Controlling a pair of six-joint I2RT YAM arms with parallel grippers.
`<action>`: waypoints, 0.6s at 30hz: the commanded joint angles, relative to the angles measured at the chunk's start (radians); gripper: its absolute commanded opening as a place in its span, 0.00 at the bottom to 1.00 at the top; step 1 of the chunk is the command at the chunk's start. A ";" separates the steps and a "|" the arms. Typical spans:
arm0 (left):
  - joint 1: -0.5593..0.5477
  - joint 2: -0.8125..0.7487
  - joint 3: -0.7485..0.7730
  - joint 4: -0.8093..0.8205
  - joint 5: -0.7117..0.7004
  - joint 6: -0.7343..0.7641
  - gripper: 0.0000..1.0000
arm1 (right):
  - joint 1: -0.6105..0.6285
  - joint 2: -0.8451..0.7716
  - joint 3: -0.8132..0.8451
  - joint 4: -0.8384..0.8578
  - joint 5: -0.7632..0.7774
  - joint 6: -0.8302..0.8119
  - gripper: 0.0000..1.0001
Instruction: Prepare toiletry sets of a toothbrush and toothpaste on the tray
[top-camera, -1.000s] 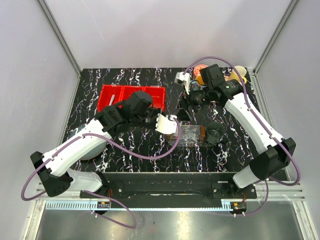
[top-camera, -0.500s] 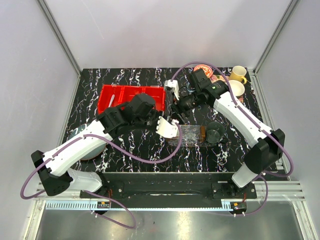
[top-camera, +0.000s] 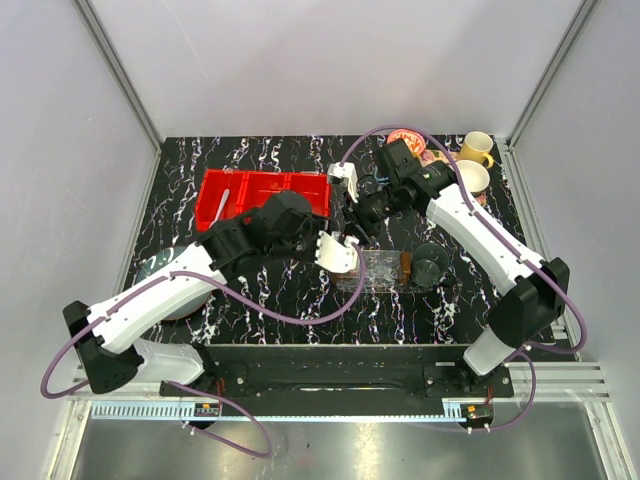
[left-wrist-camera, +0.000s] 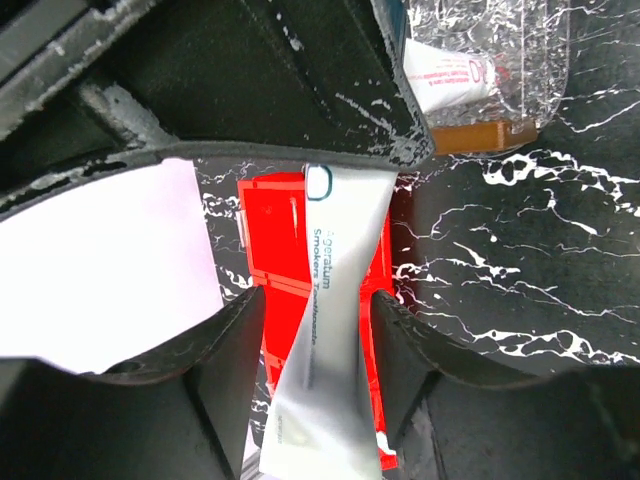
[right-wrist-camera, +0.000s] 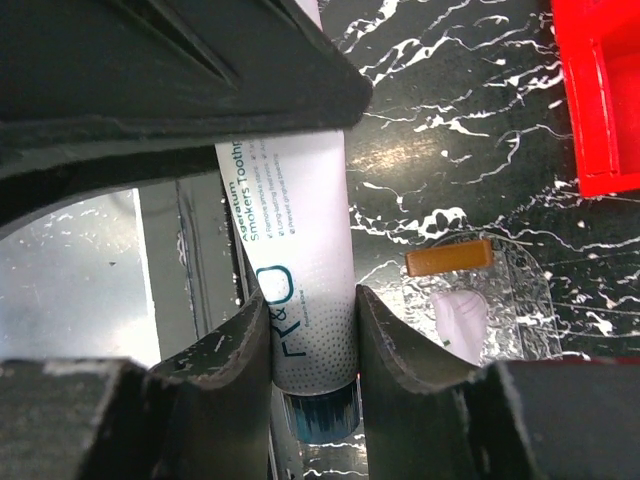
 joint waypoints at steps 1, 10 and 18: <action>0.001 -0.067 -0.038 0.119 -0.059 -0.054 0.53 | 0.007 -0.056 0.029 0.017 0.064 0.028 0.00; 0.148 -0.171 -0.055 0.260 0.102 -0.329 0.76 | 0.005 -0.125 0.018 0.105 0.295 0.077 0.00; 0.355 -0.207 -0.061 0.366 0.301 -0.685 0.81 | 0.005 -0.208 0.011 0.208 0.454 0.113 0.00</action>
